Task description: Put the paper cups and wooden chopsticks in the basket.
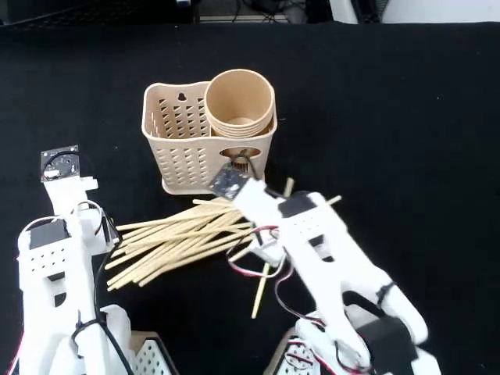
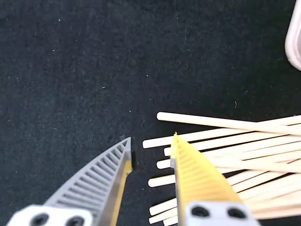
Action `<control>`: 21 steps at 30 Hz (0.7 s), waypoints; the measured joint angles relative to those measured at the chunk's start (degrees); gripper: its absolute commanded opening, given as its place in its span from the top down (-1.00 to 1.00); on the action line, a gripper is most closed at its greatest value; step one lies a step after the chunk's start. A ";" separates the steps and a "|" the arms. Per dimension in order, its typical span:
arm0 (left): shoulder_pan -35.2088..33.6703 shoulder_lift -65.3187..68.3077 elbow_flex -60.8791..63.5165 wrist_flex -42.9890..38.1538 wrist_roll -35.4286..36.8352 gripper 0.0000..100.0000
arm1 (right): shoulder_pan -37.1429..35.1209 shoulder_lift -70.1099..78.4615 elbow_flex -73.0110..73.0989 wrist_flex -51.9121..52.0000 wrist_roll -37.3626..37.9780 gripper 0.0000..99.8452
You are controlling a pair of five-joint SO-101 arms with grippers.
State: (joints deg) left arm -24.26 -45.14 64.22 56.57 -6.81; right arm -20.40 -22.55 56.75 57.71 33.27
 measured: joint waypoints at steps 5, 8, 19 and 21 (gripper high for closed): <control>0.00 0.00 0.00 -0.26 0.00 0.70 | 3.43 -3.25 0.00 2.37 0.88 0.44; 0.00 0.00 0.00 -0.88 0.00 0.70 | 3.52 -3.25 0.00 2.37 0.88 0.44; 0.00 0.00 0.00 -0.88 0.00 0.70 | 3.25 -3.25 0.00 0.62 17.23 0.44; 0.00 0.00 0.00 -0.88 0.00 0.70 | 1.32 -3.25 0.00 0.35 17.85 0.44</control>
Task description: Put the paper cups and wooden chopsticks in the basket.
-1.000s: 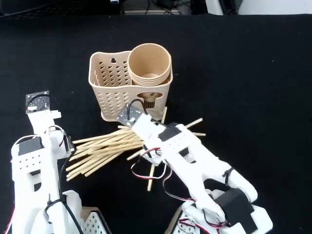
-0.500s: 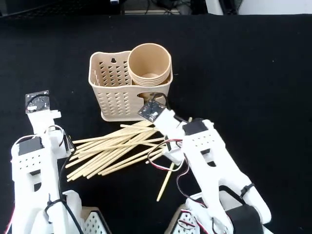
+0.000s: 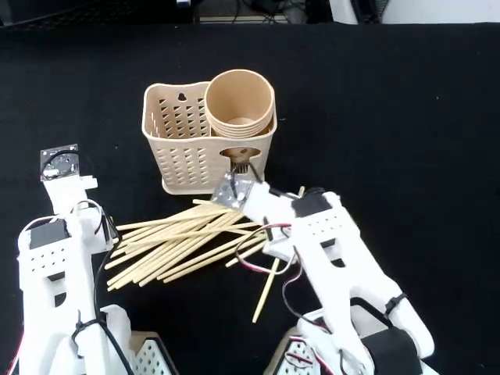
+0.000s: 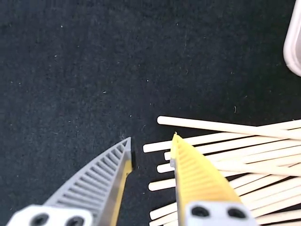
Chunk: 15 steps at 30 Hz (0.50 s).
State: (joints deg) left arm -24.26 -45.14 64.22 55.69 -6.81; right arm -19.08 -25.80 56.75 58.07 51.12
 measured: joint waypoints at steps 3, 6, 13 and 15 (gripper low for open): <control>0.00 0.00 0.00 0.00 0.00 0.70 | -3.52 0.00 0.88 -1.32 0.26 0.44; 0.00 0.00 0.00 0.00 0.00 0.70 | -6.15 0.00 2.37 -3.52 0.26 0.44; 0.00 0.00 0.00 0.00 0.00 0.70 | -7.56 0.00 5.45 -9.14 0.26 0.44; 0.00 0.00 0.00 0.00 0.00 0.70 | -7.56 0.00 5.98 -9.49 0.26 0.44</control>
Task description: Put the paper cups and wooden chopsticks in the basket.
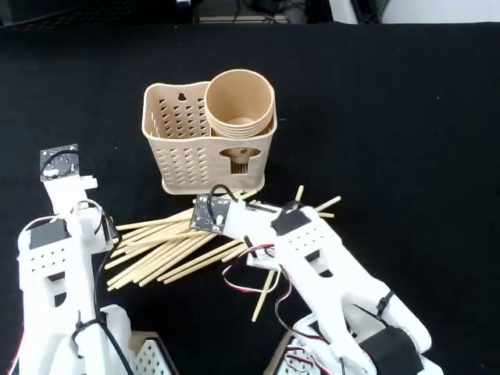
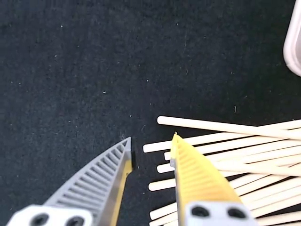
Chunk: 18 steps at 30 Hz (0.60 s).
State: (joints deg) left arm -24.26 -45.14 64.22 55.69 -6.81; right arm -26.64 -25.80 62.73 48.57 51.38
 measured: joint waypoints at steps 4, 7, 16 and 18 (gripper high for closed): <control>-0.09 0.00 0.00 0.00 0.00 0.70 | 0.00 0.18 0.26 -0.18 0.00 0.44; -0.09 0.00 0.00 0.00 0.00 0.70 | 0.00 3.08 0.26 -0.18 0.00 0.44; -0.09 0.00 0.00 0.00 0.00 0.70 | 0.00 11.52 -4.66 -0.88 -5.45 0.97; -0.09 0.00 0.00 0.00 0.00 0.70 | 0.00 11.96 -5.45 -1.14 -6.86 0.95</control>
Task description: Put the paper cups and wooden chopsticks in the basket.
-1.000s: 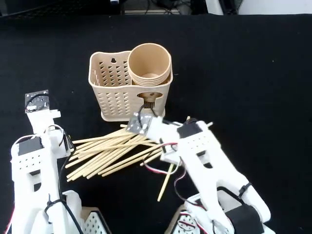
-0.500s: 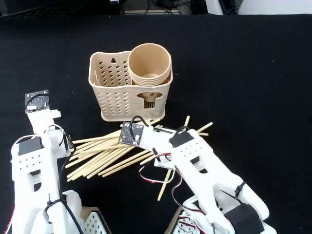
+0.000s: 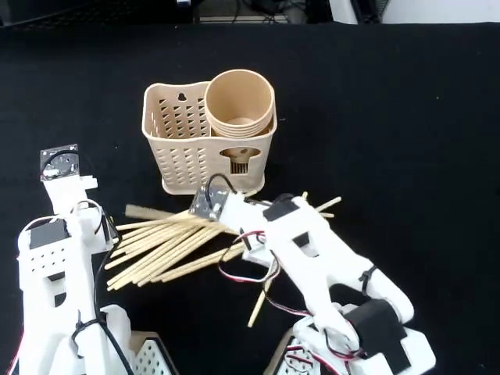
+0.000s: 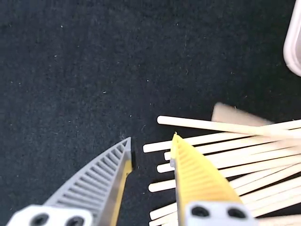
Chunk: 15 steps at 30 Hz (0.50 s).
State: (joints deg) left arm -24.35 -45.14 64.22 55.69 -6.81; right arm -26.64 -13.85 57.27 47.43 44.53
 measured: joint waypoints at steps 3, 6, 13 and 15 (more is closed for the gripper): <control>0.00 0.00 0.00 0.00 0.00 0.70 | -0.09 0.26 -0.26 -0.18 -0.44 0.94; 0.00 0.00 0.00 0.00 0.00 0.70 | -0.09 0.26 -0.35 0.62 -0.53 0.96; 0.00 0.00 0.00 0.00 0.00 0.70 | -0.09 -3.96 -1.14 9.05 -0.53 0.97; 0.00 0.00 0.00 0.00 0.00 0.70 | -0.09 -7.65 -1.14 11.78 -0.53 0.97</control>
State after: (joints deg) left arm -24.35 -45.14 64.22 55.69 -6.81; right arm -26.73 -21.49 56.13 59.21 44.00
